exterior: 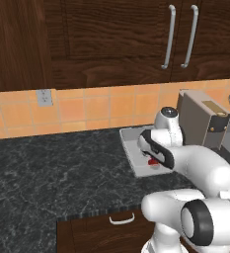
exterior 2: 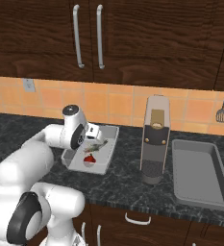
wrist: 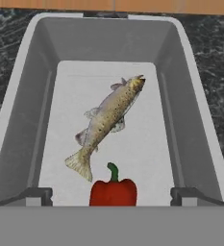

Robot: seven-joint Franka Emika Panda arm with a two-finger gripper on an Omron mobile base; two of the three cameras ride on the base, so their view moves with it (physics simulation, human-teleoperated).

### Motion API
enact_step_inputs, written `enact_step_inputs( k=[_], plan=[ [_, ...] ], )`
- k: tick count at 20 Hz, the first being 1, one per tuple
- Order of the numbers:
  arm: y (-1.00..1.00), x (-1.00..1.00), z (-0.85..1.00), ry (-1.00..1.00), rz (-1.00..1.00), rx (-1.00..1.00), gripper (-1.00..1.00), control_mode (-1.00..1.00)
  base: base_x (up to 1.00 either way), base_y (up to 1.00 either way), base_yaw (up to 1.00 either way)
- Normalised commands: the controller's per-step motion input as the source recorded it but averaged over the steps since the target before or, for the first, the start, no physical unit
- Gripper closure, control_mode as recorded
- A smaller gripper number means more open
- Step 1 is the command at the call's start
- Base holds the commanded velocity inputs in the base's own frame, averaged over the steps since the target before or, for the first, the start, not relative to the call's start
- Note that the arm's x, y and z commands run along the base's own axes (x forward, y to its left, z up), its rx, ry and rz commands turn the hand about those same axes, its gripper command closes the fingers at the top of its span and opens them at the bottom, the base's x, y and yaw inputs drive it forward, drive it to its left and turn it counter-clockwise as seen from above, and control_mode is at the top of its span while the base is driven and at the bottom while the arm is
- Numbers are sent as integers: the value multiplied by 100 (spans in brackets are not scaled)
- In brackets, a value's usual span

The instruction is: Place one bell pepper and one fish in each tupperware on the nearby counter, to pack two identical lunches.

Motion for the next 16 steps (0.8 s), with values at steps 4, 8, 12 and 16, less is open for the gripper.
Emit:
enact_step_inputs(
  k=[4, 8, 12, 16],
  plan=[
    [13, -81, 53, -11, 3, -3, -100, -100, 0, 0, 0],
    [17, -95, 27, 2, 0, -9, -100, -100, 0, 0, 0],
    [20, -97, 11, -1, 0, 0, -100, -100, 0, 0, 0],
    [-5, -38, 45, -1, -5, 24, -100, -100, 0, 0, 0]
  ],
)
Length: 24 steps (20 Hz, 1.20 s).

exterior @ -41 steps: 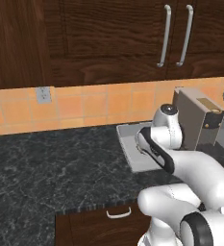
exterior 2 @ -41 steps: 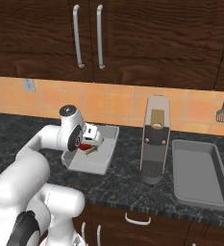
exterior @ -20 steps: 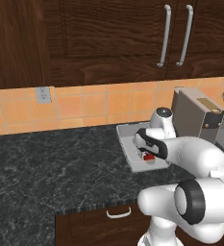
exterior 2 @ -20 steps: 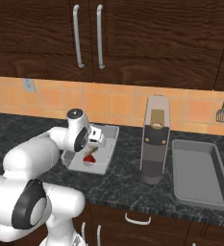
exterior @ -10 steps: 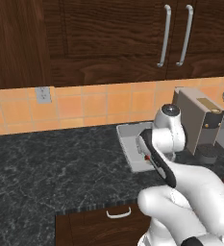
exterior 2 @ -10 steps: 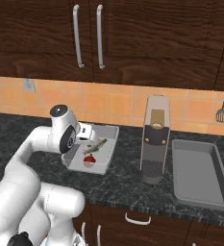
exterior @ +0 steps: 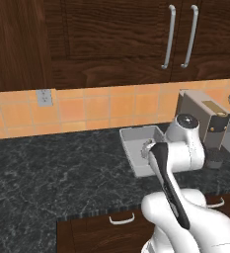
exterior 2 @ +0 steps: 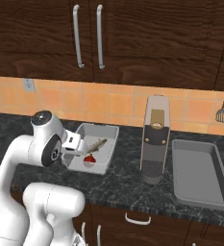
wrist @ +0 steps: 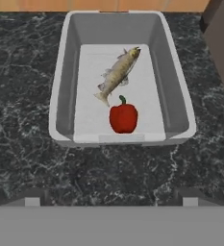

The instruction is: Place one bell pepper and one fish in each tupperware on the nearby counter, to pack two identical lunches.

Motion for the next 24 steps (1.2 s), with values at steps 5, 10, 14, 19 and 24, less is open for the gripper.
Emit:
enact_step_inputs(
  k=[5, 10, 14, 19, 24],
  plan=[
    [0, -50, 61, -2, 0, 14, -100, -100, 0, 0, 0],
    [5, -62, 2, -6, -1, -8, -100, -100, 0, 0, 0],
    [0, -23, -1, -5, 0, -8, -100, -100, 0, 0, 0],
    [-1, 0, -19, -3, 0, -1, -100, -100, 0, 0, 0],
    [0, 0, 0, 0, 0, 0, -100, -100, 0, 0, 0]
  ],
)
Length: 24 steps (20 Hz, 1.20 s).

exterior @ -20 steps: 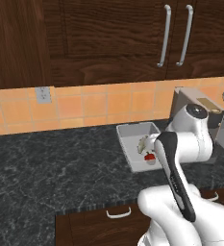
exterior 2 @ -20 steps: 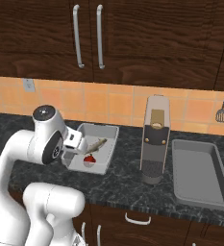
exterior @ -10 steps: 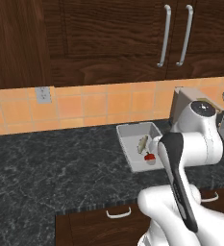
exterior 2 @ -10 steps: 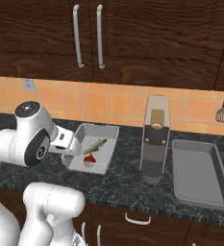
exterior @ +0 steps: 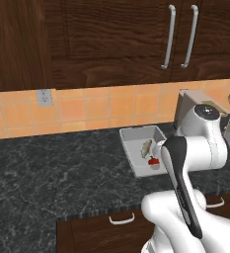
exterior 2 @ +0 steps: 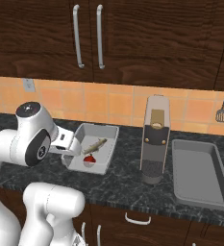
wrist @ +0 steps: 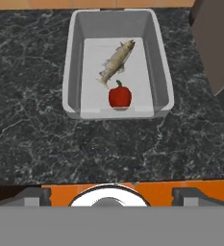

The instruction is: Place one bell pepper and one fish in each tupperware on the nearby counter, to pack two identical lunches.

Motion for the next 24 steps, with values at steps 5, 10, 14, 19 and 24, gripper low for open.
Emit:
enact_step_inputs(
  k=[5, 10, 14, 19, 24],
  plan=[
    [0, -3, 0, 0, 0, 0, -100, 100, -9, 0, 0],
    [0, 0, 0, 0, 0, 0, -100, 100, -94, -24, -27],
    [0, 0, 0, 0, 0, 0, -100, 100, -39, -57, -50],
    [0, 0, 0, 0, 0, 0, -100, 100, -11, -72, -64],
    [0, 0, 0, 0, 0, 0, -100, 100, -22, -95, -49]
  ],
)
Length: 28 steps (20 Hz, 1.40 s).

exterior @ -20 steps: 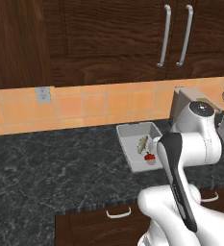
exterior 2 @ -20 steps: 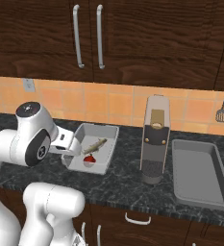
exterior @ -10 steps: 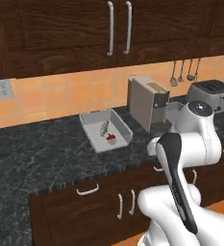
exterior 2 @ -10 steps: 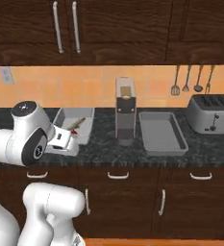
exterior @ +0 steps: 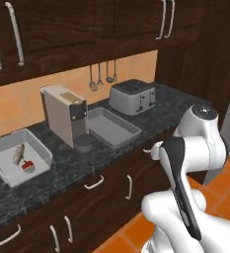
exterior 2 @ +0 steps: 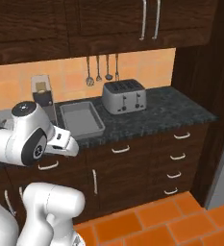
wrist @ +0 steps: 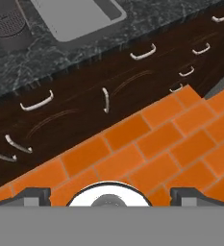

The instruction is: Place one bell pepper and one fish in each tupperware on the nearby counter, to pack two identical lunches.

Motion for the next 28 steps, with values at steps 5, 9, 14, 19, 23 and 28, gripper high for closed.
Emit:
enact_step_inputs(
  k=[5, 9, 14, 19, 23, 28],
  plan=[
    [0, 0, 0, 0, 0, 0, -100, 100, 0, -100, -31],
    [0, 0, 0, 0, 0, 0, -100, 100, 7, -100, 1],
    [0, 0, 0, 0, 0, 0, -100, 100, 7, -100, 44],
    [0, 0, 0, 0, 0, 0, -100, 100, 5, -100, 64],
    [0, 0, 0, 0, 0, 0, -100, 100, 0, -100, 65],
    [0, 0, 0, 0, 0, 0, -100, 100, -17, -100, 59]
  ],
)
